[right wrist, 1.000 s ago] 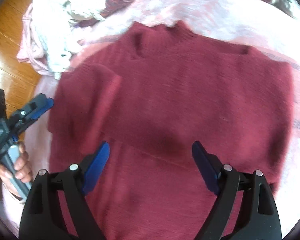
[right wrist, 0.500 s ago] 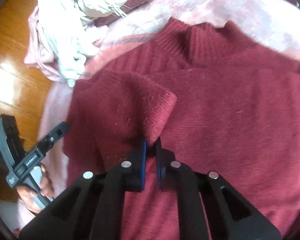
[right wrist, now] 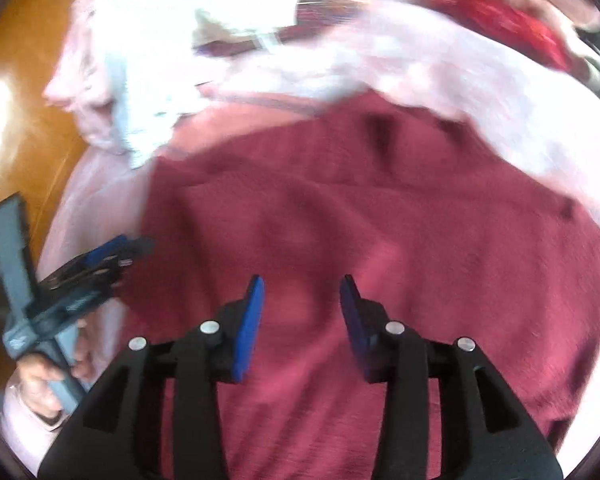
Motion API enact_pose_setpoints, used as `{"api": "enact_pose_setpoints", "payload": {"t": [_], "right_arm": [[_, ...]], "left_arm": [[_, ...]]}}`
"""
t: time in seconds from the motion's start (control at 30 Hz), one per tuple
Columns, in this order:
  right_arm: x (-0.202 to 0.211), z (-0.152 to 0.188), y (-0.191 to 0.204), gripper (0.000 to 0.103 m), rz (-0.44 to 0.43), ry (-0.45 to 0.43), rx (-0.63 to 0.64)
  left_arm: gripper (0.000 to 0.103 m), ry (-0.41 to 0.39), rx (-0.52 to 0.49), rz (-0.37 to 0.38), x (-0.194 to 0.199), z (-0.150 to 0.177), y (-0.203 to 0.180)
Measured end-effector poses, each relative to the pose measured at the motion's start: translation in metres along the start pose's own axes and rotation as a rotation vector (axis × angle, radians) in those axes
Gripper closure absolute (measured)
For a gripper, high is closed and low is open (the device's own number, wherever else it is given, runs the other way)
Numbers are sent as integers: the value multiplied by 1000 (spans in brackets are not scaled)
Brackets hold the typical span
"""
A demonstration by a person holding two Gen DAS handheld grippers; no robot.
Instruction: Fold small clothes
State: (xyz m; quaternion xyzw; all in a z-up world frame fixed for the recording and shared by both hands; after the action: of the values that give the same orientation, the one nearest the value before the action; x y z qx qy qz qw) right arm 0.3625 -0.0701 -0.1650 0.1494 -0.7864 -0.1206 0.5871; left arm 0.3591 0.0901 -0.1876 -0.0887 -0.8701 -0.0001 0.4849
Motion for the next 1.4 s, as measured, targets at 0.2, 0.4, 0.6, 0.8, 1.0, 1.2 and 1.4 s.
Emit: {"api": "enact_pose_setpoints", "payload": {"t": [0.2,0.4,0.6,0.8,1.0,1.2,1.4], "right_arm": [[-35,-18,46,57,54,42,56],[-57,-27,37,75,125,59,12],[-30,-24,17,96,35,37,-41],[47,-13,-53,96,-22,-58,-151],[76,27,-171,59,48,-74,-281],[61,45,-225,53,-156,-39,-491],[55,29,-209,53,-124,-33,-401]], "left_arm": [[36,72,14,-28,-19,15,11],[34,71,39,-31,-24,9,16],[34,42,89,-48,-36,-11,24],[34,50,76,-60,-40,-8,22],[34,52,62,-87,-38,-7,19],[33,48,41,-110,-30,-5,13],[30,45,9,-116,-28,-7,2]]}}
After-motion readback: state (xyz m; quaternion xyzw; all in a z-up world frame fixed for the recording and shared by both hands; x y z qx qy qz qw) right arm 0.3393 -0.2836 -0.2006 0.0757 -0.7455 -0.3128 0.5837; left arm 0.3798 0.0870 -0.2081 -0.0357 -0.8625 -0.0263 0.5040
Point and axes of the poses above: each gripper's, at about its wrist camera, not at the fingertips, and x roughly against the way its jaws point, y to its left, z to its underside, the point moved 9 cm from there along -x, roughly the way its jaws point, and after that the axes turned 13 degrees about -x, right-handed, at the moved point
